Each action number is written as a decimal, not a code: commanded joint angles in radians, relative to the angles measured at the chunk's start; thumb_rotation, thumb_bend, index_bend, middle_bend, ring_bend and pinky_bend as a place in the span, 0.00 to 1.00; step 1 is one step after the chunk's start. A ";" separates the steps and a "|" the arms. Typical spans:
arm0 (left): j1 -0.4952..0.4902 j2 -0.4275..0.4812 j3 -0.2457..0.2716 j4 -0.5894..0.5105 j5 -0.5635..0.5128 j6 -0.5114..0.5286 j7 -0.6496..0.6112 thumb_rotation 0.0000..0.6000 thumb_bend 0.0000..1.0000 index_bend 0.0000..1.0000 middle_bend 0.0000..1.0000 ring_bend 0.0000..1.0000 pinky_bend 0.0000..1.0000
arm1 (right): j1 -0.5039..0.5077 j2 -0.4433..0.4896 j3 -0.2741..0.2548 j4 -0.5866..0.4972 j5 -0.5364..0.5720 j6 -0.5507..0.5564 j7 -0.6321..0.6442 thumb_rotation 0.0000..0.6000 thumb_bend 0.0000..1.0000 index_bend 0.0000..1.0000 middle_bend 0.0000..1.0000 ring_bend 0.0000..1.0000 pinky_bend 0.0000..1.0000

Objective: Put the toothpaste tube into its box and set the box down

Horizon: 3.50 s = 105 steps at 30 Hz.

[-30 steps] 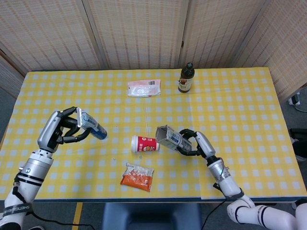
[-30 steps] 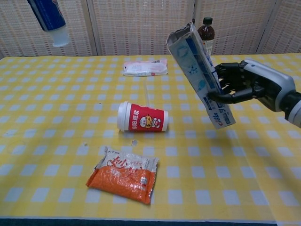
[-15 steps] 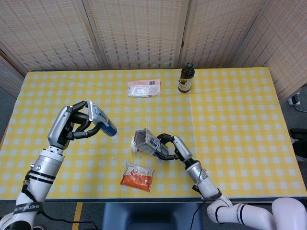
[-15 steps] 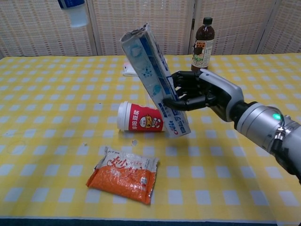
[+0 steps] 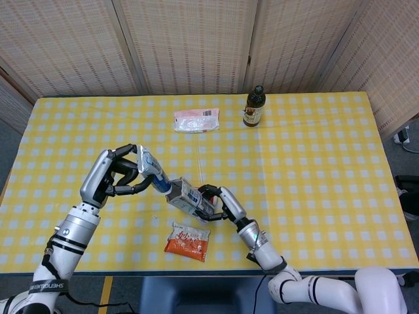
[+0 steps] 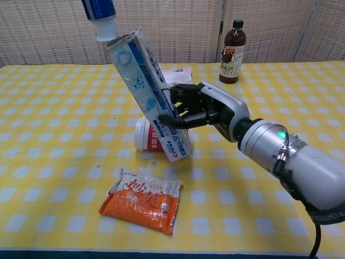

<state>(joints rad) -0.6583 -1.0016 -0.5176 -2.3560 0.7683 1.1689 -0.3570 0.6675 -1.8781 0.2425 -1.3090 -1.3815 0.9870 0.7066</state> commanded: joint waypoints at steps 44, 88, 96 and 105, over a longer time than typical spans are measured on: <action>-0.009 -0.101 -0.019 0.000 -0.033 0.062 0.054 1.00 0.57 0.75 1.00 1.00 1.00 | 0.022 0.011 0.044 -0.073 -0.019 0.055 0.101 1.00 0.32 0.48 0.43 0.43 0.49; 0.184 -0.075 0.300 0.397 0.470 0.248 0.403 1.00 0.28 0.37 0.36 0.24 0.24 | -0.062 0.263 -0.039 -0.168 -0.036 0.108 -0.175 1.00 0.32 0.48 0.43 0.43 0.48; 0.290 -0.100 0.399 0.658 0.535 0.276 0.348 1.00 0.28 0.25 0.29 0.16 0.13 | -0.107 0.408 -0.096 -0.150 -0.039 0.105 -0.326 1.00 0.32 0.48 0.43 0.42 0.48; 0.362 -0.134 0.455 0.811 0.538 0.249 0.318 1.00 0.28 0.17 0.20 0.09 0.08 | -0.156 0.480 -0.184 -0.072 -0.049 0.074 -0.396 1.00 0.32 0.48 0.43 0.42 0.49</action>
<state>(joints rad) -0.3100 -1.1218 -0.0695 -1.5641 1.2988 1.4197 -0.0210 0.5191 -1.4032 0.0677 -1.3909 -1.4290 1.0662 0.3133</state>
